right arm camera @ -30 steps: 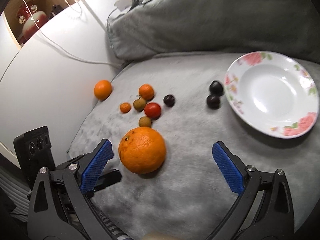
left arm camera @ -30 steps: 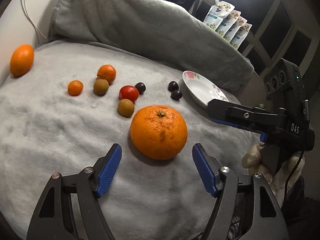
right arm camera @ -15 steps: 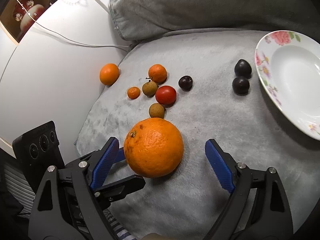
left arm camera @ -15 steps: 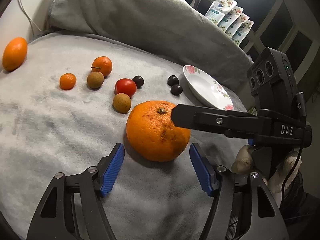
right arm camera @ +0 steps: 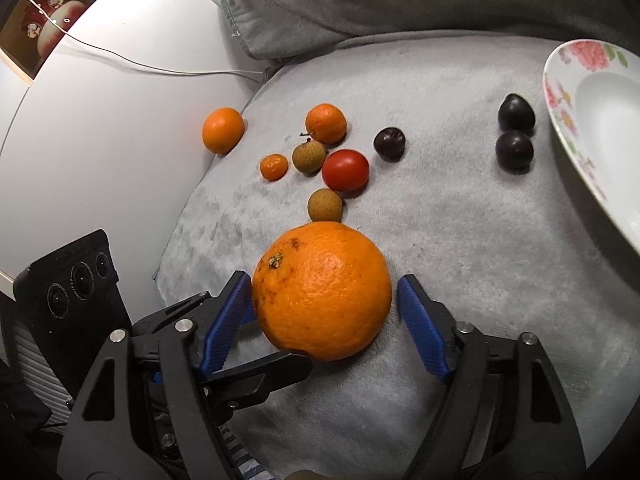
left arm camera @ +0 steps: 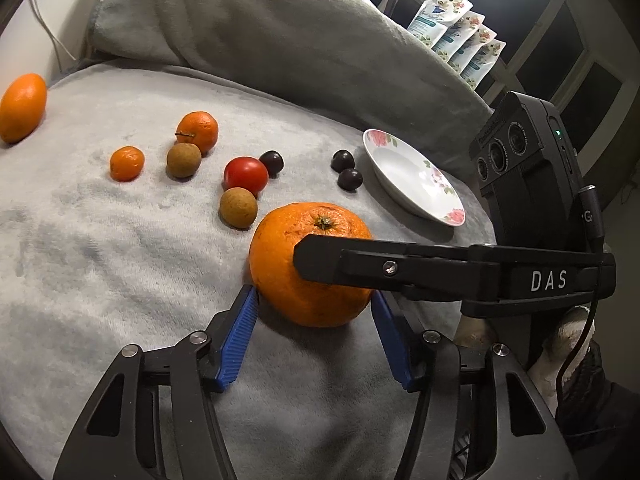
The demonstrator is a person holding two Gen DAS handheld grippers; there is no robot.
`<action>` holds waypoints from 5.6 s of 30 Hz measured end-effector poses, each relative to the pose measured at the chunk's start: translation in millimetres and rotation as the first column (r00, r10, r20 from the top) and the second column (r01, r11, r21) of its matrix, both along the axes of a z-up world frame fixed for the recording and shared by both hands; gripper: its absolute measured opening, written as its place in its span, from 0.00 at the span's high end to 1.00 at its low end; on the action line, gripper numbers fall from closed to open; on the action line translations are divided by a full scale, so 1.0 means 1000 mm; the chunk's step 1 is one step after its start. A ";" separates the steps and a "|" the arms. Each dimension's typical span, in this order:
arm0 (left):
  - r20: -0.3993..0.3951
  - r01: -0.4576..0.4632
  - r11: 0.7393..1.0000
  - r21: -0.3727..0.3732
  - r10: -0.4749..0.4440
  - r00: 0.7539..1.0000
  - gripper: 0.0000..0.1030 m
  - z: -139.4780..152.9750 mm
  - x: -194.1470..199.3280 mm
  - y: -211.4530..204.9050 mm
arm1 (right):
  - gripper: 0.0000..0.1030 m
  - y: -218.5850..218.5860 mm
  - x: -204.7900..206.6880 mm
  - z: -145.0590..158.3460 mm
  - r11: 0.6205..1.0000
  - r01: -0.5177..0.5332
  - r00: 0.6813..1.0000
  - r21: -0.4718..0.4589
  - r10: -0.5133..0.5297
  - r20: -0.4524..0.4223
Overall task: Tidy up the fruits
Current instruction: 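Carry the large orange with the right gripper onto the floral plate, then open the right gripper and move it toward the red tomato, then grasp the red tomato with the right gripper while the left gripper approaches the brown fruit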
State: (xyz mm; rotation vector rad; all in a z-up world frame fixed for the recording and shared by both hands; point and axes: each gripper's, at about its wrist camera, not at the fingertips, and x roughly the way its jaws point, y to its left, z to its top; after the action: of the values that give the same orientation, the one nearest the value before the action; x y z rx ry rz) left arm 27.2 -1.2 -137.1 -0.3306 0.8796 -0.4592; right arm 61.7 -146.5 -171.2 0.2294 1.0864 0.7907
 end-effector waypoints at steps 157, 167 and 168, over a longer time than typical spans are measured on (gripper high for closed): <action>0.054 -0.012 0.943 0.333 -0.007 0.998 0.69 -0.012 0.103 0.029 | 0.62 0.051 0.065 0.008 0.958 -0.180 0.953 -0.222 0.226 0.204; 0.049 -0.004 0.948 0.317 -0.012 0.999 0.75 -0.013 0.106 0.030 | 0.63 0.060 0.065 0.003 0.948 -0.191 0.946 -0.256 0.247 0.210; 0.050 -0.004 0.948 0.317 -0.012 0.999 0.75 -0.013 0.106 0.031 | 0.65 0.060 0.065 0.003 0.948 -0.188 0.946 -0.259 0.245 0.211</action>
State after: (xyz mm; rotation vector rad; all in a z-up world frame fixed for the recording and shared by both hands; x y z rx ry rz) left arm 133.3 29.3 -150.1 -0.0213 0.8885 -0.3209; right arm 126.7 -86.4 -167.9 -0.1891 0.9734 0.8535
